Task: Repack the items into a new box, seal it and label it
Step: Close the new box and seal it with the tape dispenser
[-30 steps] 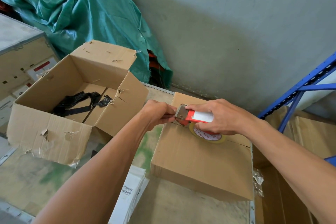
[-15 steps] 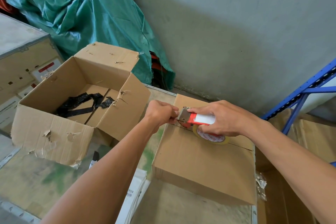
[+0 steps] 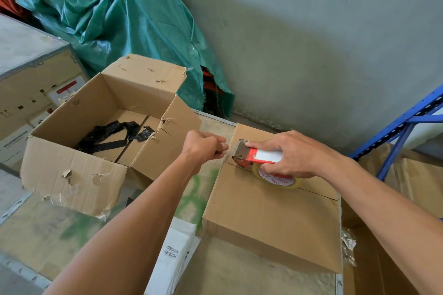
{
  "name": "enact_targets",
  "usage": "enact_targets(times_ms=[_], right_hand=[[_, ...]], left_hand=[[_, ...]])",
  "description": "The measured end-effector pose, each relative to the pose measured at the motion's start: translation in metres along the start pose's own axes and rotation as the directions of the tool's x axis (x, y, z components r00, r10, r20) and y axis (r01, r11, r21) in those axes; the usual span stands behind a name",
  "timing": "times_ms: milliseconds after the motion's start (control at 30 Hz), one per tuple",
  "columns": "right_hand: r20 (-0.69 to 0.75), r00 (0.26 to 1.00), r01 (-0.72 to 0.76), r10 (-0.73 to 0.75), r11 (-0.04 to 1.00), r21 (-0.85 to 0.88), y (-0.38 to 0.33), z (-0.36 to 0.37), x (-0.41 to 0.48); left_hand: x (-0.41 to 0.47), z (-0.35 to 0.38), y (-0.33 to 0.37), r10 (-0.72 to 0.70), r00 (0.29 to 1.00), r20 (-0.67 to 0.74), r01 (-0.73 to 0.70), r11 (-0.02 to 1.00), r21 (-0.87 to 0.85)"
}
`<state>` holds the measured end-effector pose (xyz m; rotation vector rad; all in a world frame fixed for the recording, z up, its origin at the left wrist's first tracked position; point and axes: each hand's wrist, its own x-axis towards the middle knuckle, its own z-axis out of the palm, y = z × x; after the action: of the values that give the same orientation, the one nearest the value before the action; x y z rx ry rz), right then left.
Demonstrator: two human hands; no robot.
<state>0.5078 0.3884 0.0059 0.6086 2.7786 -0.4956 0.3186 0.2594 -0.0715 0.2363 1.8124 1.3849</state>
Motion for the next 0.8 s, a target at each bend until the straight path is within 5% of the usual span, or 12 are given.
enact_targets(times_ms=[800], right_hand=[[0.052,0.998,0.036,-0.029,0.992,-0.124,0.015,-0.002,-0.011]], left_hand=[[0.009,-0.002,-0.021,-0.073,0.997,0.005,0.073,0.994,-0.078]])
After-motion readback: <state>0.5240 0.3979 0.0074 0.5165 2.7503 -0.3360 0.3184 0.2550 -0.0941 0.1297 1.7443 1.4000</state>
